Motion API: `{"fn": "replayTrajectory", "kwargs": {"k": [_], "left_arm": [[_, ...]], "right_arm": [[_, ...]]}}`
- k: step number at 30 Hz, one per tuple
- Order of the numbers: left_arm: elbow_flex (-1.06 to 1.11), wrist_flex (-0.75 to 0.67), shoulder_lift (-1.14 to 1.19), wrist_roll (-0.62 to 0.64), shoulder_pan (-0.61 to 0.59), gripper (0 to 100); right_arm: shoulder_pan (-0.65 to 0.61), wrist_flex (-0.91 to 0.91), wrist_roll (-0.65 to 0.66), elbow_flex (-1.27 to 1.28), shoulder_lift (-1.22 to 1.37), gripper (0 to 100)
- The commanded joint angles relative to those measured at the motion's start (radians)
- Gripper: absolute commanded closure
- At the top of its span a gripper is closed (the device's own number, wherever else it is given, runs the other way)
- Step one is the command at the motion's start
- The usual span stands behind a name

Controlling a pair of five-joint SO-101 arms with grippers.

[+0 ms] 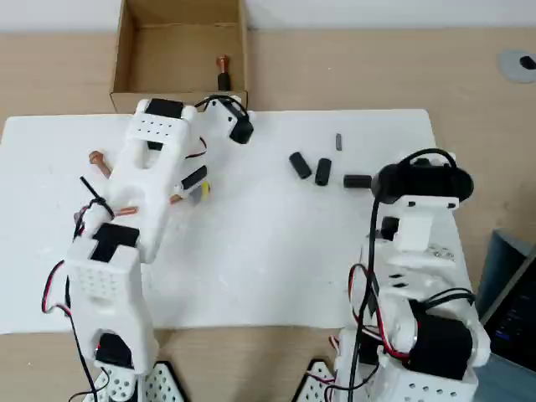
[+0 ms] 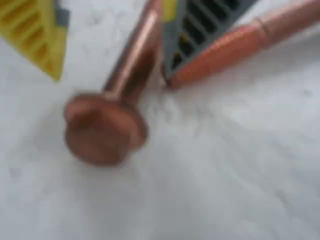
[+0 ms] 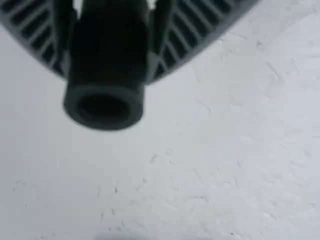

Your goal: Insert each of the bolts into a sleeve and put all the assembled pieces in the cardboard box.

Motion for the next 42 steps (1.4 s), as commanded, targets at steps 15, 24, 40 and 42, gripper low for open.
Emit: {"fn": "replayTrajectory", "kwargs": {"k": [15, 24, 40, 42], "left_arm": [[-0.172, 0.014, 0.197, -0.002, 0.012, 100], [-0.183, 0.089, 0.188, 0.0, 0.014, 100], [-0.537, 0.321, -0.033, 0.193, 0.009, 100], [-0.508, 0.321, -0.102, 0.227, 0.017, 100]], "right_arm": [[0.018, -0.023, -0.008, -0.002, -0.005, 98.9], [0.018, -0.023, -0.008, -0.004, -0.005, 98.9], [0.018, -0.021, -0.003, -0.042, -0.005, 98.9], [0.018, -0.021, -0.003, -0.042, -0.005, 98.9]]}}
